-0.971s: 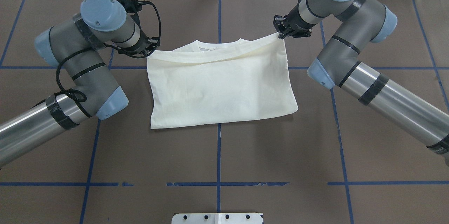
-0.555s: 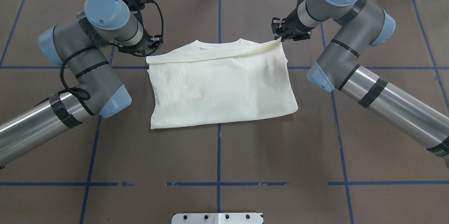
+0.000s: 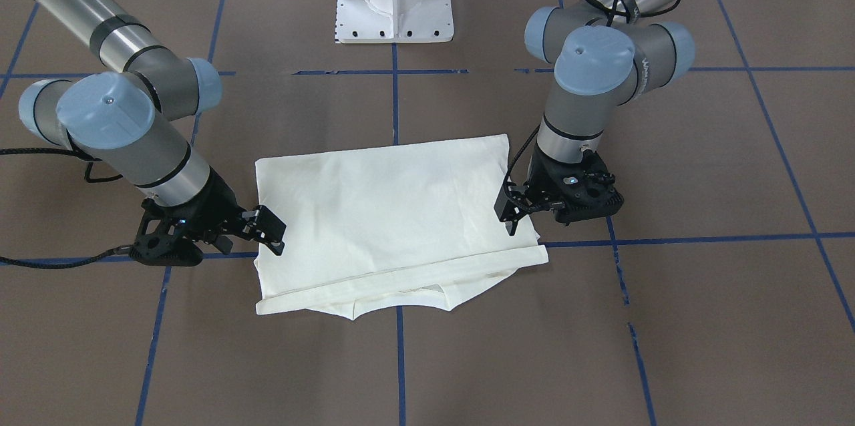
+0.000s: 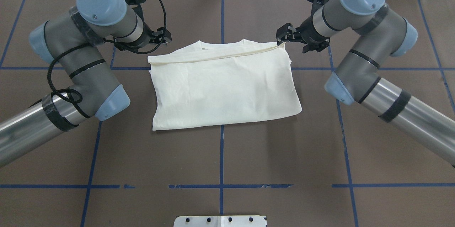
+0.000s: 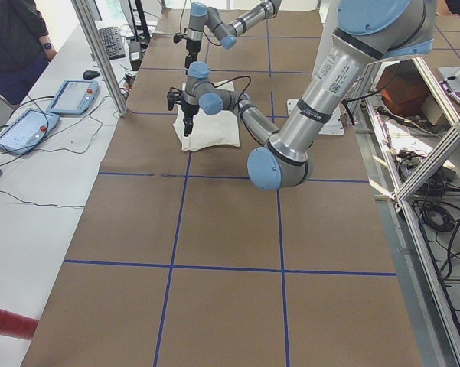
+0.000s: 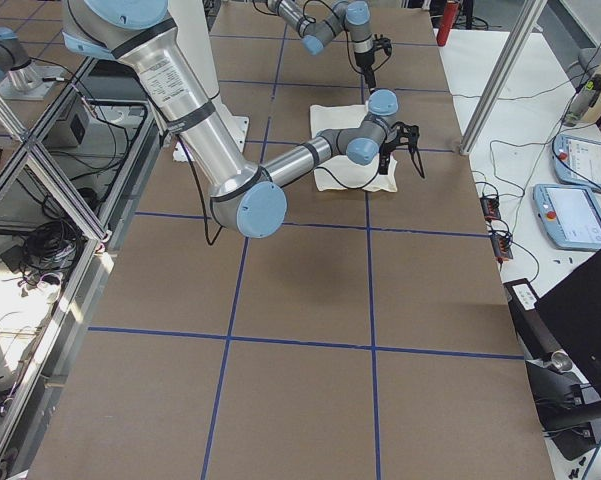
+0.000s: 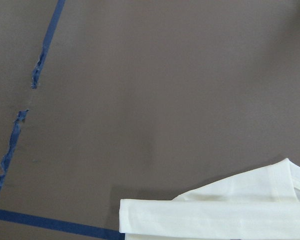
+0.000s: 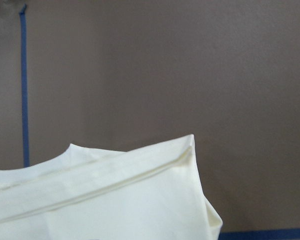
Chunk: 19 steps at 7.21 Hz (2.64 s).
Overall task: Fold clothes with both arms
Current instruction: 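Move the right gripper to the folded shirt's side edge and grasp it, then drag the folded shirt with the right gripper toward the robot, turning it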
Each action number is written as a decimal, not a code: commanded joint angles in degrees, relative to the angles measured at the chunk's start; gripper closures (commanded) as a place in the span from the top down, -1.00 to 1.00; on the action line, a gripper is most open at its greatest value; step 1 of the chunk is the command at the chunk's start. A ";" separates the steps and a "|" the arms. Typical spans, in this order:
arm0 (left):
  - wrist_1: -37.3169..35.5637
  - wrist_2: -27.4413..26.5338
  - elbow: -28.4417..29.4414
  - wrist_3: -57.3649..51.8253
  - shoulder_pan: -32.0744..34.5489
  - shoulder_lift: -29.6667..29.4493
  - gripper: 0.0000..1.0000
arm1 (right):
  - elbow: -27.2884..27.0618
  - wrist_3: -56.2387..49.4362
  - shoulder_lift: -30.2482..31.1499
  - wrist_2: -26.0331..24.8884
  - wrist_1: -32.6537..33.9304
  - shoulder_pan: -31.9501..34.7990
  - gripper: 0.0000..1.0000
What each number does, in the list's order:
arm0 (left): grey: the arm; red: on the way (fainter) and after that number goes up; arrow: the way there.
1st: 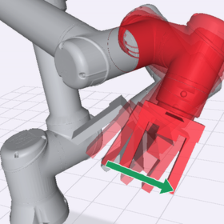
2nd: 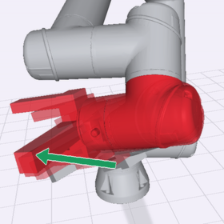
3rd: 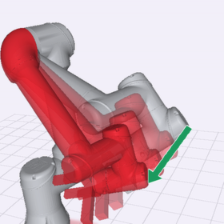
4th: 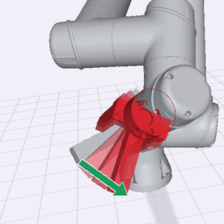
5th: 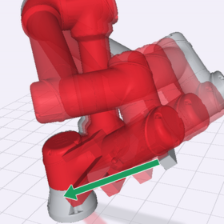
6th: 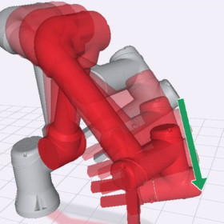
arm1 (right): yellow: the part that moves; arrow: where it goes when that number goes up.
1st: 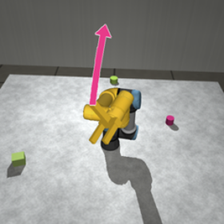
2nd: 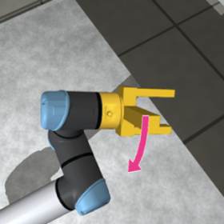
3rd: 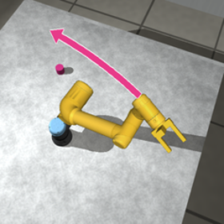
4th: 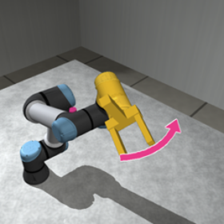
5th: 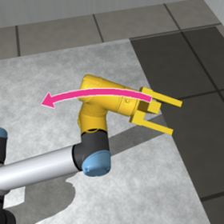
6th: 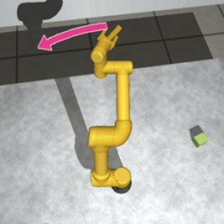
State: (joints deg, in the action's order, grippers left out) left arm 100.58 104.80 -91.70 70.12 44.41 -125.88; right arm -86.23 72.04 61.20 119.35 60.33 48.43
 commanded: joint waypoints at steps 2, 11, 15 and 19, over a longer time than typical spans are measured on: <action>-6.70 0.06 -6.47 0.20 0.06 0.29 1.00 | -9.92 1.17 12.27 -2.18 0.22 -7.27 1.00; -6.89 0.06 -7.53 0.55 0.06 0.38 0.98 | -12.97 1.08 13.84 1.13 0.22 -10.81 -1.00; -6.89 -0.12 -8.23 0.72 0.06 1.51 0.96 | -34.33 5.18 34.66 1.32 -0.30 -25.71 -1.00; -6.80 -0.12 -9.02 3.27 -0.47 1.52 0.97 | -37.43 11.37 39.52 0.54 -0.30 -43.50 0.98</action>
State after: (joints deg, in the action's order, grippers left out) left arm 93.77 104.61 -100.54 72.91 44.16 -124.37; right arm -123.20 82.42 99.96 120.20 60.04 8.01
